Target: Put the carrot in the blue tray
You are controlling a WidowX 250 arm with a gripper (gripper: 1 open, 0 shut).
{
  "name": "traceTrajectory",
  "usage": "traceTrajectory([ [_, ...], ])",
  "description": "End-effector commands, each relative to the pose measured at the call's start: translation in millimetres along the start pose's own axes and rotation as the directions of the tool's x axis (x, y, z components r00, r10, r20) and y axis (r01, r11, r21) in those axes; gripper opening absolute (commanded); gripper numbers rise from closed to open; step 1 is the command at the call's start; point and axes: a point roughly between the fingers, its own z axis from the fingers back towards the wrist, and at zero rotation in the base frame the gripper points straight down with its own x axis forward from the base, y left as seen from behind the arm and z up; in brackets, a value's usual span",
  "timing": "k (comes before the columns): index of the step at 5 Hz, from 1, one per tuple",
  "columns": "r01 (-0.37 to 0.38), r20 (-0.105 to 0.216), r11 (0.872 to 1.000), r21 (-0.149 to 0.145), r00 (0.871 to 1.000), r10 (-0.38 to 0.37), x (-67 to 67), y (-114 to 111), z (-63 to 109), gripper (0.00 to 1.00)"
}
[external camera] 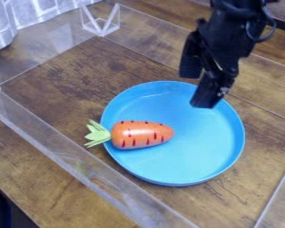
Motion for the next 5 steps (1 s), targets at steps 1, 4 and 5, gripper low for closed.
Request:
traceTrajectory([
  [1, -0.008, 0.063, 0.999, 0.038, 0.998, 0.005, 16.3, 3.9, 13.2, 1.0],
  [4, -0.012, 0.077, 0.999, 0.05, 0.997, 0.008, 40.3, 6.2, -6.5, 1.0],
  [5, -0.011, 0.08, 0.999, 0.048, 0.997, 0.007, 45.4, 7.2, -13.0, 1.0],
])
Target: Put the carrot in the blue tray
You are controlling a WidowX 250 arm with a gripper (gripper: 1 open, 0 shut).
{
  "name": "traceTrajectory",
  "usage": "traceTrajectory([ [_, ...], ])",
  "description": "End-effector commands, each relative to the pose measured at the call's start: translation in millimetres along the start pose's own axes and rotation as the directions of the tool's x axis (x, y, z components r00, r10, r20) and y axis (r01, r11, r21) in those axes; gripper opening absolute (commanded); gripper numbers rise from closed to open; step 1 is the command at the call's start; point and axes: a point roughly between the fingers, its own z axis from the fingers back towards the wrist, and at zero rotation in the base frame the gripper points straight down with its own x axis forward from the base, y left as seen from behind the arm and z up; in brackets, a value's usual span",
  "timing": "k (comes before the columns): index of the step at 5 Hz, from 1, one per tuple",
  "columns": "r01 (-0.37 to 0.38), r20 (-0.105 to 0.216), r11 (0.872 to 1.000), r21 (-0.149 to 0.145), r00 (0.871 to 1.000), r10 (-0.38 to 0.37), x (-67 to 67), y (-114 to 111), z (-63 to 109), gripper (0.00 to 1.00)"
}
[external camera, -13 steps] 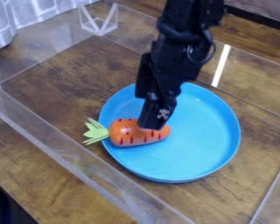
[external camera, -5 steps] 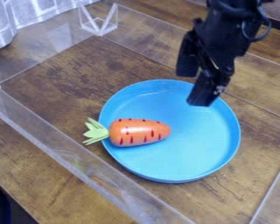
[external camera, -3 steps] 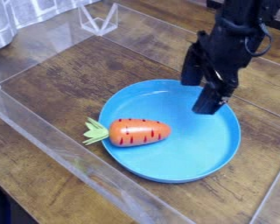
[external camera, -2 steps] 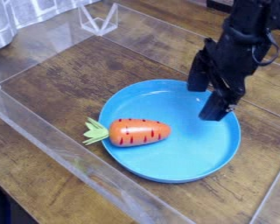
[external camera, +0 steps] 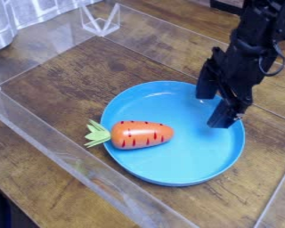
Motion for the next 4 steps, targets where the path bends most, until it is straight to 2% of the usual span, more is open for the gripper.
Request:
traceTrajectory([
  [1, -0.003, 0.065, 1.0, 0.024, 0.998, 0.001, 11.6, 3.4, 16.0, 1.0],
  [2, -0.004, 0.067, 1.0, 0.02, 0.998, 0.002, 14.4, 4.3, 10.6, 1.0],
  [3, -0.006, 0.066, 1.0, 0.021, 0.998, 0.005, 15.7, 5.6, 8.7, 0.0],
  [4, -0.005, 0.058, 1.0, 0.026, 0.998, 0.004, 14.6, 6.8, 11.6, 0.0],
])
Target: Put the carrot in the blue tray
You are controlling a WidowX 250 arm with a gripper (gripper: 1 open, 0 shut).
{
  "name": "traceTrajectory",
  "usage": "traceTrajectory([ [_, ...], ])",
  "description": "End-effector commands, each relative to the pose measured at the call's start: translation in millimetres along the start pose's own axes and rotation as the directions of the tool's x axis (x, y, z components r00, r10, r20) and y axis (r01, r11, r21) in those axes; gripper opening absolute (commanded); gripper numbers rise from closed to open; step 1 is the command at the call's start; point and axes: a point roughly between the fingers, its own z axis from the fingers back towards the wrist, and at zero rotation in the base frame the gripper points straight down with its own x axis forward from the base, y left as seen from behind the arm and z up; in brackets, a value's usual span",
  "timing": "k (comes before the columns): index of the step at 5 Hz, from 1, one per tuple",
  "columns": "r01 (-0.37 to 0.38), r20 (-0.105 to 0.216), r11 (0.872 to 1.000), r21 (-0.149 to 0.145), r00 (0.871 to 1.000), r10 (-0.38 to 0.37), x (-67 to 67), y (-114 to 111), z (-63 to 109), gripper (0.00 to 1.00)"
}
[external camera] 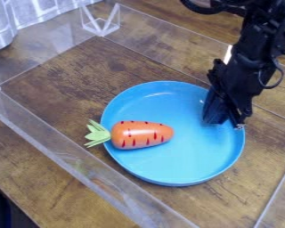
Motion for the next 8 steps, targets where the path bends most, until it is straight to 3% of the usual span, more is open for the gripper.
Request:
traceTrajectory([
  [1, 0.0, 0.043, 0.999, 0.042, 0.999, -0.002, 4.4, 8.1, 32.1, 0.0],
  [4, 0.007, -0.003, 0.997, 0.074, 1.0, -0.007, -10.4, 14.2, 75.5, 0.0],
  [8, 0.013, 0.01, 0.997, 0.079, 1.0, -0.014, -18.1, 10.4, 85.1, 0.0],
])
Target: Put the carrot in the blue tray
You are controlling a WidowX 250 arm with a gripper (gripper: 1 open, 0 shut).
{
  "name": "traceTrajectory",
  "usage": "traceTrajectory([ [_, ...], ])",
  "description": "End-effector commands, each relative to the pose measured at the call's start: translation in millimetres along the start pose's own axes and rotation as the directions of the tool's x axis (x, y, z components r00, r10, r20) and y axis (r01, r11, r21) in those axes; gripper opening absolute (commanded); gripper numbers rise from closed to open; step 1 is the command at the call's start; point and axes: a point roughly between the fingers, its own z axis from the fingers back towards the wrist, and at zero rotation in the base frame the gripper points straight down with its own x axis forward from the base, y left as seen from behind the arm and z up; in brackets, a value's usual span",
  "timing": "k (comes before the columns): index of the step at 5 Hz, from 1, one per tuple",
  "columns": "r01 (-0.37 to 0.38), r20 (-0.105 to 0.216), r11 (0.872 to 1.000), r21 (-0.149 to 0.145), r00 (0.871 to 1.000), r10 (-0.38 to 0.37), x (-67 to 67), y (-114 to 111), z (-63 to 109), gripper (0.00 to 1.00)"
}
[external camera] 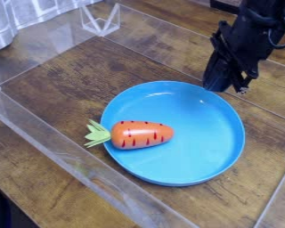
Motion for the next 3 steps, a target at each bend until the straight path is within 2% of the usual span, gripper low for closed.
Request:
traceTrajectory([
  [1, -0.002, 0.094, 0.999, 0.049, 0.996, -0.003, -2.1, -0.4, 38.8, 0.0],
  [3, 0.008, 0.09, 0.999, 0.048, 0.996, -0.012, -1.5, -1.7, 35.6, 0.0],
])
